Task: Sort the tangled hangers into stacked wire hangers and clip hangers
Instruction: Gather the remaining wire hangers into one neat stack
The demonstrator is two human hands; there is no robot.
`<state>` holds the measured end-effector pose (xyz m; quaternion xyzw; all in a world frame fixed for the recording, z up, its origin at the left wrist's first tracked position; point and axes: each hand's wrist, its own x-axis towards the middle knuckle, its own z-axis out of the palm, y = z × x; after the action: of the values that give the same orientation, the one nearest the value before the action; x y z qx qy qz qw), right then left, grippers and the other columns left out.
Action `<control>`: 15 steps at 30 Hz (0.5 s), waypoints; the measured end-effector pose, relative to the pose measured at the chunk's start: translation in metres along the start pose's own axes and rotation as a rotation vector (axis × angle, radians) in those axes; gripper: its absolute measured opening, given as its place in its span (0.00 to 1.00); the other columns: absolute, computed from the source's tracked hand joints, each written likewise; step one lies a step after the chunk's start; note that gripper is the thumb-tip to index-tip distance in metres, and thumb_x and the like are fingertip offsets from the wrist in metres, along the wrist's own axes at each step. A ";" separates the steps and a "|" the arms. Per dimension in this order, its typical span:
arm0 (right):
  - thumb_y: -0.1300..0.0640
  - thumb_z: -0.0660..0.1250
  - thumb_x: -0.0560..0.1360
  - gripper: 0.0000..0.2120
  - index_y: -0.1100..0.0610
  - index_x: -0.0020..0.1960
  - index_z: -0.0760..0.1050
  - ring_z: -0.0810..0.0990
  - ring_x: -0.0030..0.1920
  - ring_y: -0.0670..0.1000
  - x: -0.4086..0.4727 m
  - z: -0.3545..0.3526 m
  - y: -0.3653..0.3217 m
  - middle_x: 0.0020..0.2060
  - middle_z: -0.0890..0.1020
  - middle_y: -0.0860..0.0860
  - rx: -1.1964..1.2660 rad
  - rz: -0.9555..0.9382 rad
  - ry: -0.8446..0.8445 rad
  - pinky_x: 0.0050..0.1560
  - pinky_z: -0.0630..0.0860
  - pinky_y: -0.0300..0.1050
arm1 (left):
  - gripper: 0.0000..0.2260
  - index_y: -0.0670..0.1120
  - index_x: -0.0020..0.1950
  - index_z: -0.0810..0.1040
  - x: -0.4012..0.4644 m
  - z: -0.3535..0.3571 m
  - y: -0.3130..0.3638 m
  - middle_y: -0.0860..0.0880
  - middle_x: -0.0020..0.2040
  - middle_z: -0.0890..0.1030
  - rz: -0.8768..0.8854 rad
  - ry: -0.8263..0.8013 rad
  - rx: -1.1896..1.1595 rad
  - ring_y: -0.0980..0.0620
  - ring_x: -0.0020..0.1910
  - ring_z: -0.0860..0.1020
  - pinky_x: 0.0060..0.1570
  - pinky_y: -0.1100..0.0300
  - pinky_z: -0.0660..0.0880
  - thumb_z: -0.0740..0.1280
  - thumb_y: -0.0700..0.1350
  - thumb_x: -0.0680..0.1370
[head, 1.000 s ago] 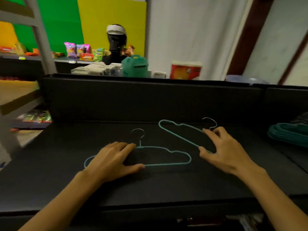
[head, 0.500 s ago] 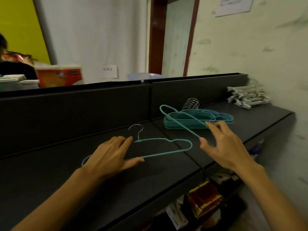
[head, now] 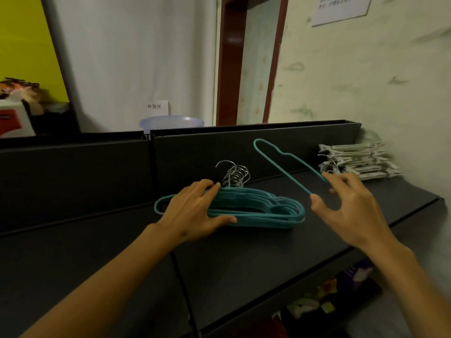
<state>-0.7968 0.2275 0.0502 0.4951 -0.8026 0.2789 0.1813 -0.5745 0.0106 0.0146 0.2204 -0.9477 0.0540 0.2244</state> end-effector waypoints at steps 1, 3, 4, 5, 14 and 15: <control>0.32 0.56 0.71 0.38 0.58 0.70 0.67 0.76 0.48 0.54 0.004 -0.001 0.008 0.55 0.70 0.51 0.001 -0.006 0.000 0.44 0.78 0.55 | 0.44 0.45 0.75 0.58 0.010 0.006 0.003 0.48 0.70 0.65 -0.014 -0.010 -0.012 0.51 0.65 0.67 0.60 0.57 0.68 0.50 0.74 0.68; 0.32 0.56 0.71 0.38 0.58 0.69 0.68 0.76 0.48 0.53 0.011 0.000 0.020 0.54 0.70 0.50 0.002 -0.010 -0.005 0.43 0.77 0.54 | 0.44 0.46 0.75 0.58 0.025 0.019 0.008 0.48 0.71 0.64 -0.023 -0.031 -0.026 0.51 0.66 0.66 0.61 0.58 0.67 0.51 0.74 0.69; 0.31 0.56 0.71 0.38 0.58 0.69 0.68 0.76 0.47 0.53 0.014 0.001 0.026 0.53 0.70 0.50 0.002 -0.013 -0.004 0.43 0.78 0.53 | 0.43 0.46 0.75 0.58 0.031 0.026 0.009 0.49 0.71 0.64 -0.027 -0.037 -0.035 0.51 0.67 0.66 0.62 0.58 0.67 0.52 0.74 0.69; 0.31 0.55 0.70 0.39 0.58 0.69 0.68 0.76 0.47 0.52 0.017 0.002 0.031 0.53 0.70 0.50 0.005 -0.016 -0.002 0.42 0.78 0.53 | 0.43 0.47 0.75 0.58 0.035 0.032 0.010 0.49 0.71 0.64 -0.032 -0.042 -0.047 0.52 0.67 0.65 0.62 0.58 0.66 0.52 0.73 0.69; 0.31 0.57 0.70 0.38 0.56 0.70 0.67 0.76 0.47 0.50 0.037 0.023 0.041 0.55 0.69 0.48 0.025 -0.097 -0.081 0.44 0.78 0.51 | 0.45 0.48 0.75 0.59 0.047 0.055 0.006 0.50 0.71 0.65 -0.047 -0.015 -0.100 0.52 0.68 0.65 0.67 0.58 0.59 0.52 0.76 0.67; 0.32 0.58 0.70 0.37 0.56 0.70 0.67 0.75 0.48 0.49 0.039 0.028 0.035 0.55 0.69 0.47 0.034 -0.123 -0.102 0.44 0.78 0.49 | 0.46 0.49 0.75 0.57 0.046 0.056 0.005 0.50 0.73 0.63 -0.055 -0.018 -0.102 0.52 0.70 0.63 0.69 0.58 0.54 0.52 0.77 0.66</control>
<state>-0.8459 0.1950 0.0409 0.5602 -0.7739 0.2551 0.1487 -0.6362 -0.0144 -0.0151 0.2350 -0.9449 -0.0024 0.2280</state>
